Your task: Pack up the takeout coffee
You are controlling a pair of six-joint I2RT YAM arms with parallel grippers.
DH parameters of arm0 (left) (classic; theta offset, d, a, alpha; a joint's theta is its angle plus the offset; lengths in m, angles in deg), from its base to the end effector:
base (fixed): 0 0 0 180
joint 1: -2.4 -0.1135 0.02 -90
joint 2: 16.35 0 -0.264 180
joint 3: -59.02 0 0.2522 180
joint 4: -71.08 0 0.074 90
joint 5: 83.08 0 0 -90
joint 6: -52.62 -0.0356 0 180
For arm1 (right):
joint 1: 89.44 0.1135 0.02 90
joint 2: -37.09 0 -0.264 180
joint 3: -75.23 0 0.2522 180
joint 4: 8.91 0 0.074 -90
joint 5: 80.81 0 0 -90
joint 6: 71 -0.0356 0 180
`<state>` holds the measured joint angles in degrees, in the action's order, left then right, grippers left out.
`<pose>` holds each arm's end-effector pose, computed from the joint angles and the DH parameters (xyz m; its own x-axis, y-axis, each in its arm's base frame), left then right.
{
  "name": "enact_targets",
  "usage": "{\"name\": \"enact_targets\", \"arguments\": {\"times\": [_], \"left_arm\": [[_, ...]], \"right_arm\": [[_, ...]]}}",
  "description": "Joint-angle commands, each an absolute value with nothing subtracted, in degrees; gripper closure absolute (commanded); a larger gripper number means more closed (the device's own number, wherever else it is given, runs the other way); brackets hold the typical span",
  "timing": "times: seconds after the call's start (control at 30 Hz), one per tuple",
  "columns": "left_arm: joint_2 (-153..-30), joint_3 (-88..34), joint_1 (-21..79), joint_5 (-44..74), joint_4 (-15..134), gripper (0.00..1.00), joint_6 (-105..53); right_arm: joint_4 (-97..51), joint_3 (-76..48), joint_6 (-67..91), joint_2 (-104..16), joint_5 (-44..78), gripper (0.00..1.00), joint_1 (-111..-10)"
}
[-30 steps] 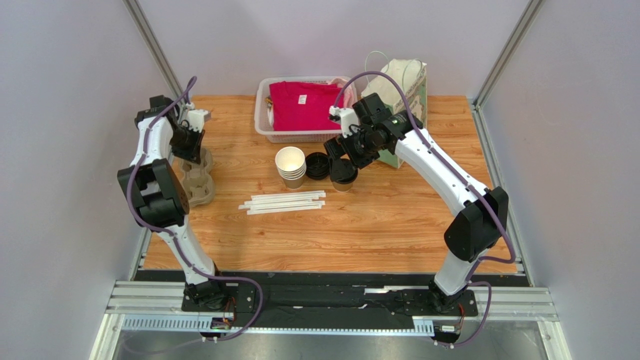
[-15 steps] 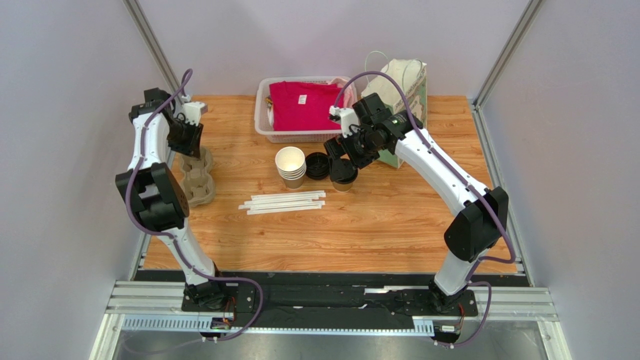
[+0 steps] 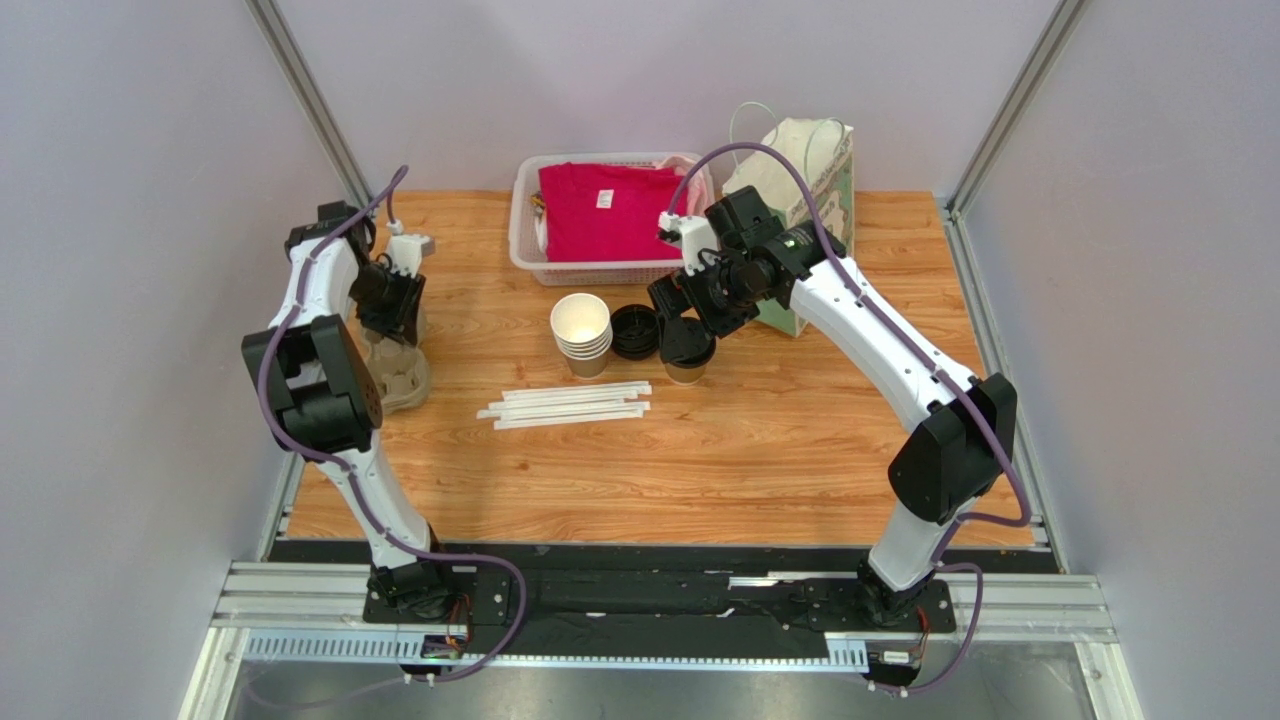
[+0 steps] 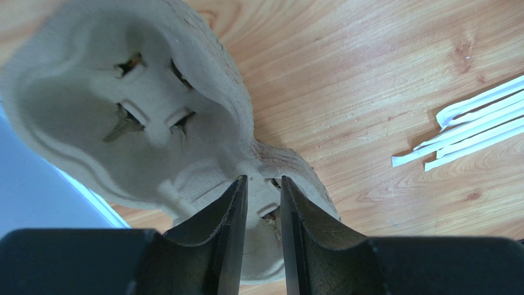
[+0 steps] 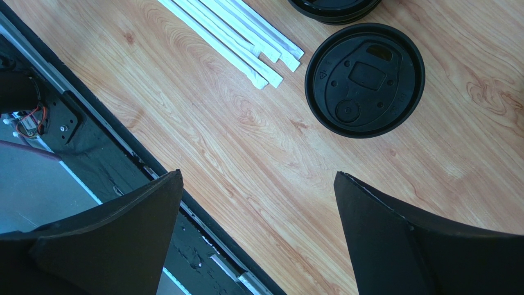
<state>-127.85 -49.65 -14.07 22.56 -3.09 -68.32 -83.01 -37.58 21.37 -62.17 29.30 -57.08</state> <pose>0.3796 0.1022 0.2412 -0.9119 0.2467 -0.3280 0.2961 0.9488 -0.1096 0.2979 0.2033 0.3396 -0.7082 -0.4947 -0.5036 -0.6753 0.6828 0.2788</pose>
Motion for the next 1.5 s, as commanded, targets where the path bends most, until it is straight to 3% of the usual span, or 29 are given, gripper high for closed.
{"name": "enact_targets", "arguments": {"times": [0.0, 0.13, 0.87, 1.27, 1.47], "left_arm": [[-127.4, -48.0, -13.8, 21.8, -1.4, 0.65, -66.5], [-128.1, -48.0, -13.8, 21.6, -0.4, 0.59, -64.9], [-131.2, -49.0, -13.8, 19.1, 1.6, 0.64, -56.7], [-130.1, -49.5, -14.0, 20.8, 3.9, 0.64, -49.5], [-129.1, -49.7, -14.0, 20.2, 4.1, 0.58, -49.3]], "right_arm": [[-81.7, -39.4, 20.8, -62.1, 30.2, 0.00, -57.1], [-81.7, -39.1, 20.9, -61.9, 30.2, 0.00, -57.1], [-81.6, -39.3, 20.8, -61.8, 30.2, 0.00, -57.1], [-81.6, -38.8, 20.5, -61.3, 30.3, 0.00, -57.1], [-81.4, -38.2, 20.4, -60.9, 30.3, 0.00, -57.1]]}}
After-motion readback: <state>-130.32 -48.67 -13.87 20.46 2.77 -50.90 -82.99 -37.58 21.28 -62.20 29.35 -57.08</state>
